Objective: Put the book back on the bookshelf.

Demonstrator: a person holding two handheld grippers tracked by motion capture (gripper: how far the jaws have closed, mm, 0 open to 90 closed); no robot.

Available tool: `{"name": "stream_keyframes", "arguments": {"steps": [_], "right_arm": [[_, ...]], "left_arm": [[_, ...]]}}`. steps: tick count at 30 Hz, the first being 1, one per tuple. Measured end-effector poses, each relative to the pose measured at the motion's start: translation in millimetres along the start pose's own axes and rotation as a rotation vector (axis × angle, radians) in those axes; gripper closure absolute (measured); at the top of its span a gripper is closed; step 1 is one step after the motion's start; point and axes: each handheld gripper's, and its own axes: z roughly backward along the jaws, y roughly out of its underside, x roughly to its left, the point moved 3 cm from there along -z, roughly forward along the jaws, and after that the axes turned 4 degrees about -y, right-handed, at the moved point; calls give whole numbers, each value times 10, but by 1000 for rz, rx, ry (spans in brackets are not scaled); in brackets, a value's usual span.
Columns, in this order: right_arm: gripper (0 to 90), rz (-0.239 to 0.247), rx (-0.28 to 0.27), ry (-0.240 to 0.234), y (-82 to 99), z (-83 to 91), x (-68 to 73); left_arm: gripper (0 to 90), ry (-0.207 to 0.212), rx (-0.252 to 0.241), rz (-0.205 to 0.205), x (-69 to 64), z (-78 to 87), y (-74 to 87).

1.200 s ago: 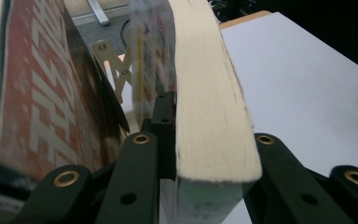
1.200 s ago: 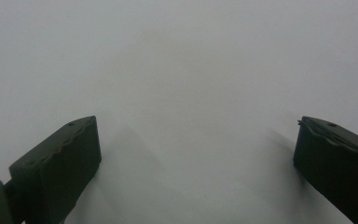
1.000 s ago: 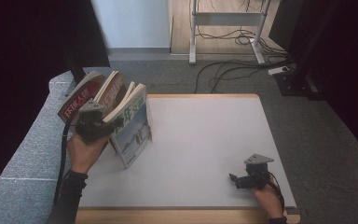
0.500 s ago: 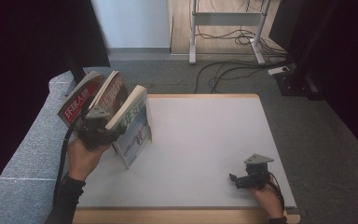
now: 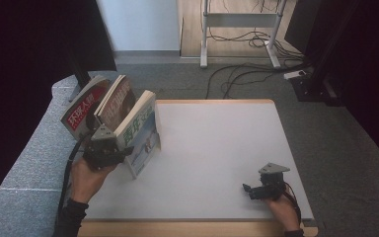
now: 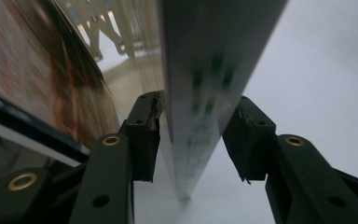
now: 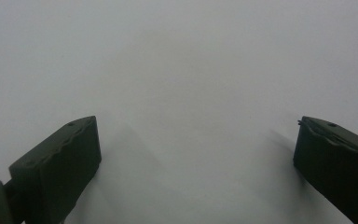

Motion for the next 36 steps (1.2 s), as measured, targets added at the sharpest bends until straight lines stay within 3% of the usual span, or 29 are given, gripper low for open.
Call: {"name": "stream_keyframes", "arguments": {"steps": [11, 16, 24, 36], "right_arm": [[1, 1, 2, 0, 0, 1, 0], [1, 1, 1, 0, 0, 1, 0], [1, 0, 2, -1, 0, 1, 0], [1, 0, 1, -1, -1, 1, -1]], "left_arm": [[614, 1, 53, -10, -33, -197, 304], [692, 0, 55, -4, -32, -261, 374], [715, 13, 55, 6, -76, -345, 272], [716, -19, 39, -6, -106, -510, 96]]}}
